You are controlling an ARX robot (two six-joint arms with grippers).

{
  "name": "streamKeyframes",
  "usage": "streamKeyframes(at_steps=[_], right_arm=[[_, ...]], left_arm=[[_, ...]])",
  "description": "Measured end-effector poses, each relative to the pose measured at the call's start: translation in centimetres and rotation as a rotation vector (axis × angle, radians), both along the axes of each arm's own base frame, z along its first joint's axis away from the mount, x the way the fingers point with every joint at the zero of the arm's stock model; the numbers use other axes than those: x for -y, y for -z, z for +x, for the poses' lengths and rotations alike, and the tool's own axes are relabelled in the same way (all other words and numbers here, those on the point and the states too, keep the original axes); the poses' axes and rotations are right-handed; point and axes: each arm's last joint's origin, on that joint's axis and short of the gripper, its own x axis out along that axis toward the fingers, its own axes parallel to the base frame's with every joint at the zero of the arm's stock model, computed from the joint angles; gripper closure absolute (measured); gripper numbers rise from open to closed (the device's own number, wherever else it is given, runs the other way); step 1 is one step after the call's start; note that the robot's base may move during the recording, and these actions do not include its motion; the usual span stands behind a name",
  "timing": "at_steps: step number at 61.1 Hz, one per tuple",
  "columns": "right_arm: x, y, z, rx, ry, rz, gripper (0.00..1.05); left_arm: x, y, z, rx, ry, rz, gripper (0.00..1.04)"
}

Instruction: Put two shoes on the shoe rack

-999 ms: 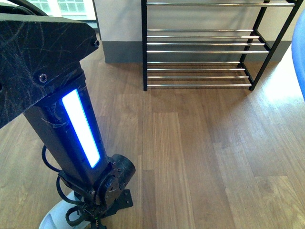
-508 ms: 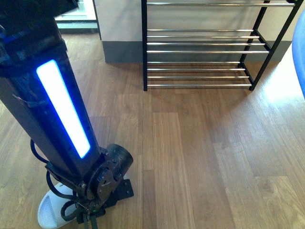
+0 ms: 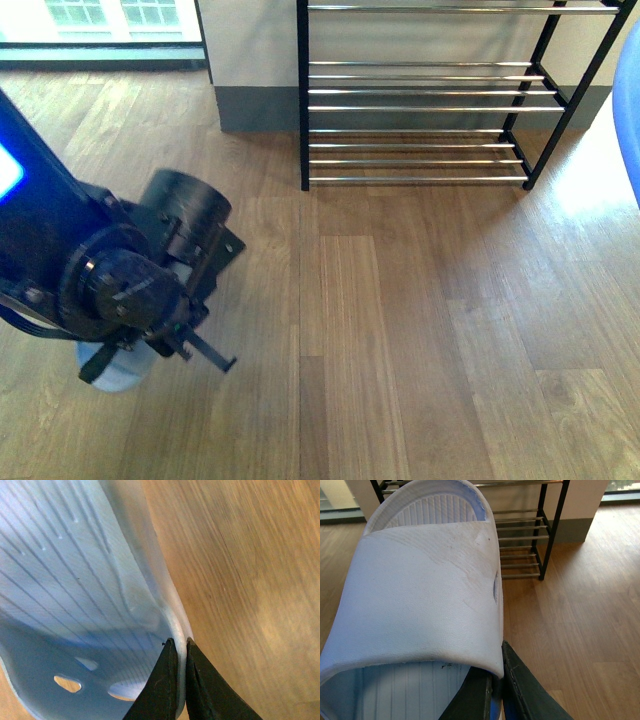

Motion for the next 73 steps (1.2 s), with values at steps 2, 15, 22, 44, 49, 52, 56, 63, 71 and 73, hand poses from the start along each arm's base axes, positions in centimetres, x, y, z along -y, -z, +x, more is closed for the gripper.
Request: streamKeyframes(at_steps=[2, 15, 22, 44, 49, 52, 56, 63, 71, 73], right_arm=[[0.0, 0.0, 0.0, 0.0, 0.0, 0.0, 1.03], [0.0, 0.0, 0.0, 0.0, 0.0, 0.0, 1.03], [0.0, 0.0, 0.0, 0.0, 0.0, 0.0, 1.03], [0.0, 0.0, 0.0, 0.0, 0.0, 0.0, 1.03], [0.0, 0.0, 0.0, 0.0, 0.0, 0.0, 1.03], [0.0, 0.0, 0.0, 0.0, 0.0, 0.0, 1.03], [0.0, 0.0, 0.0, 0.0, 0.0, 0.0, 1.03], [0.0, 0.0, 0.0, 0.0, 0.0, 0.0, 1.03], [0.0, 0.0, 0.0, 0.0, 0.0, 0.0, 1.03], [0.0, 0.0, 0.0, 0.0, 0.0, 0.0, 1.03]], left_arm=[[-0.5, -1.5, 0.0, 0.05, -0.078, -0.06, 1.03], [-3.4, -8.0, -1.0, 0.272, -0.508, -0.419, 1.03], [-4.9, -8.8, -2.7, 0.309, -0.822, -0.704, 1.03], [-4.8, -3.6, -4.3, 0.303, -1.333, -0.922, 1.03], [-4.7, -2.2, -4.3, 0.301, -1.391, -0.924, 1.03], [-4.6, -1.6, -4.2, 0.301, -1.408, -0.929, 1.03], [-4.5, -1.0, -4.0, 0.306, -1.429, -0.946, 1.03], [-4.2, 0.0, -3.4, 0.333, -1.462, -0.988, 1.03], [-2.9, 1.8, -2.3, 0.335, -1.49, -1.037, 1.03], [-2.5, 2.2, -2.0, 0.334, -1.496, -1.05, 1.03]])
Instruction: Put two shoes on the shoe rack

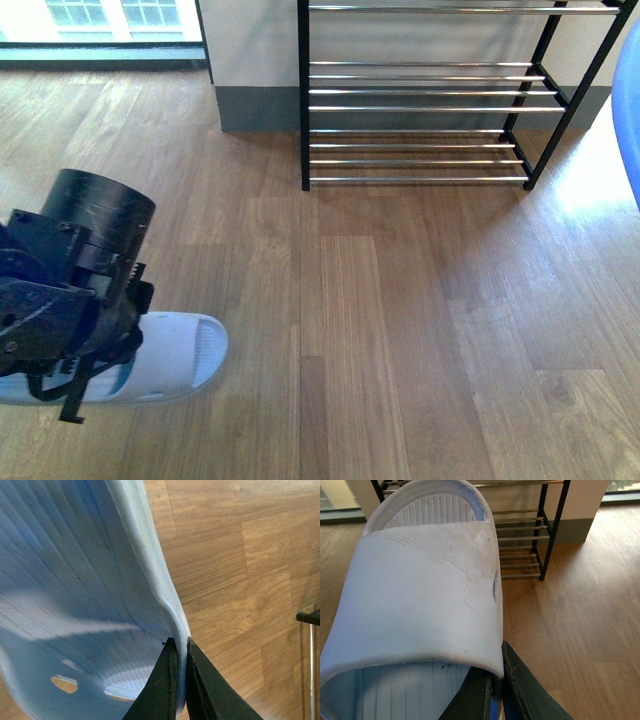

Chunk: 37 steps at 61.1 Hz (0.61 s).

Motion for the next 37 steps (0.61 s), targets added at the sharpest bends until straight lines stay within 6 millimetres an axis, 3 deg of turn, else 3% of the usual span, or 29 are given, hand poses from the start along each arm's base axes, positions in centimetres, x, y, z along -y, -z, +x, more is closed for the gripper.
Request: streamKeyframes(at_steps=[20, 28, 37], right_arm=[[0.0, 0.0, 0.0, 0.0, 0.0, 0.0, 1.03], [0.0, 0.0, 0.0, 0.0, 0.0, 0.0, 1.03], [0.0, 0.0, 0.0, 0.0, 0.0, 0.0, 1.03]], left_arm=[[4.0, 6.4, 1.3, 0.01, -0.067, -0.114, 1.02], [4.1, 8.2, 0.6, -0.037, -0.065, -0.099, 0.82], [4.1, 8.1, -0.1, -0.132, 0.007, -0.021, 0.6]])
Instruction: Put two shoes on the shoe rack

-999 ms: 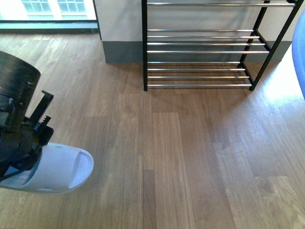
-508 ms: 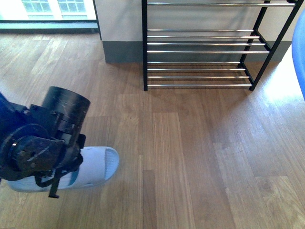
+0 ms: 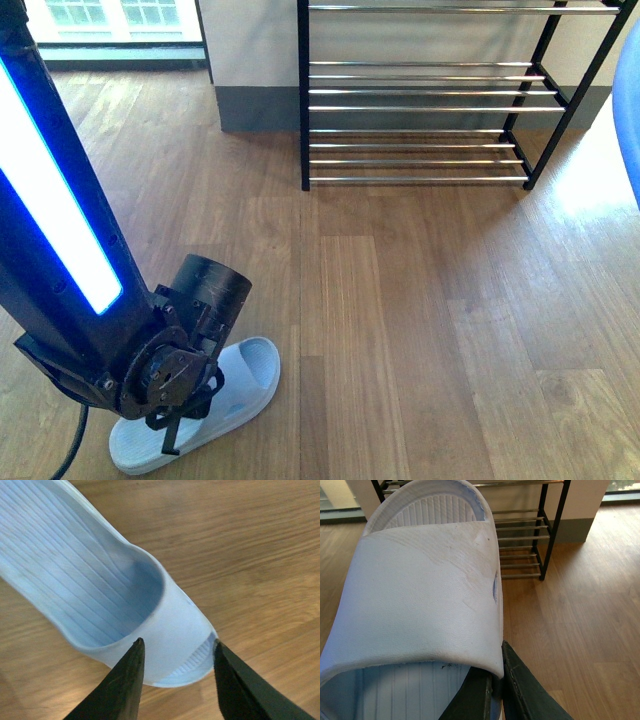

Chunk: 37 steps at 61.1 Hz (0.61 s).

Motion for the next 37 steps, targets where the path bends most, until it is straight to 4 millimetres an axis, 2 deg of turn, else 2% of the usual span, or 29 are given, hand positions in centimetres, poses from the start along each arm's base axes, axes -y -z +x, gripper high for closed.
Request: streamKeyframes(at_steps=[2, 10, 13, 16, 20, 27, 37], right_arm=[[0.0, 0.0, 0.0, 0.0, 0.0, 0.0, 1.03], [0.0, 0.0, 0.0, 0.0, 0.0, 0.0, 1.03], [0.0, 0.0, 0.0, 0.0, 0.0, 0.0, 1.03], [0.0, 0.0, 0.0, 0.0, 0.0, 0.0, 1.03], [0.0, 0.0, 0.0, 0.0, 0.0, 0.0, 1.03], [0.0, 0.0, 0.0, 0.0, 0.0, 0.0, 1.03], [0.0, 0.0, 0.0, 0.0, 0.0, 0.0, 1.03]], left_arm=[[-0.1, -0.4, -0.2, -0.047, 0.041, 0.042, 0.51], [0.1, -2.0, -0.2, -0.157, 0.183, 0.218, 0.34], [0.2, -3.0, -0.1, -0.203, 0.282, 0.278, 0.25], [0.4, -3.4, 0.1, -0.21, 0.346, 0.326, 0.19], [1.2, -3.9, 0.4, -0.21, 0.513, 0.383, 0.09], [2.1, -4.0, 0.6, -0.232, 0.788, 0.486, 0.1], [3.0, -3.5, 0.5, -0.285, 1.214, 0.746, 0.09]])
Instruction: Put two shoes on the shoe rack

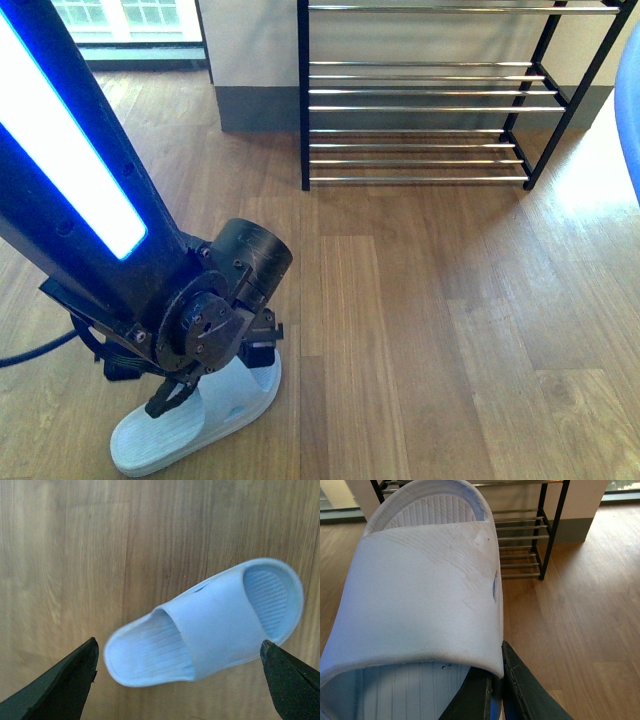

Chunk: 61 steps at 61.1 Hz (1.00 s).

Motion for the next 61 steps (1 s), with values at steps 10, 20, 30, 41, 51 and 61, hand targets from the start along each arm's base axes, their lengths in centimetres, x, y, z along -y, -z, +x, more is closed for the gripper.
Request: streamKeyframes(at_steps=[10, 20, 30, 41, 51, 61], right_arm=[[0.0, 0.0, 0.0, 0.0, 0.0, 0.0, 1.03], [0.0, 0.0, 0.0, 0.0, 0.0, 0.0, 1.03], [0.0, 0.0, 0.0, 0.0, 0.0, 0.0, 1.03], [0.0, 0.0, 0.0, 0.0, 0.0, 0.0, 1.03], [0.0, 0.0, 0.0, 0.0, 0.0, 0.0, 1.03], [0.0, 0.0, 0.0, 0.0, 0.0, 0.0, 1.03]], left_arm=[[-0.2, 2.4, -1.0, -0.188, 0.317, 0.174, 0.09], [-0.3, 5.2, -2.5, -0.353, 0.463, 0.173, 0.09], [0.1, 7.1, -3.0, -0.397, 0.518, 0.215, 0.09], [0.5, 8.8, -2.4, -0.391, 0.509, 0.236, 0.09], [0.8, 10.0, -2.1, -0.385, 0.489, 0.225, 0.09], [1.0, 10.7, -1.8, -0.367, 0.452, 0.193, 0.17]])
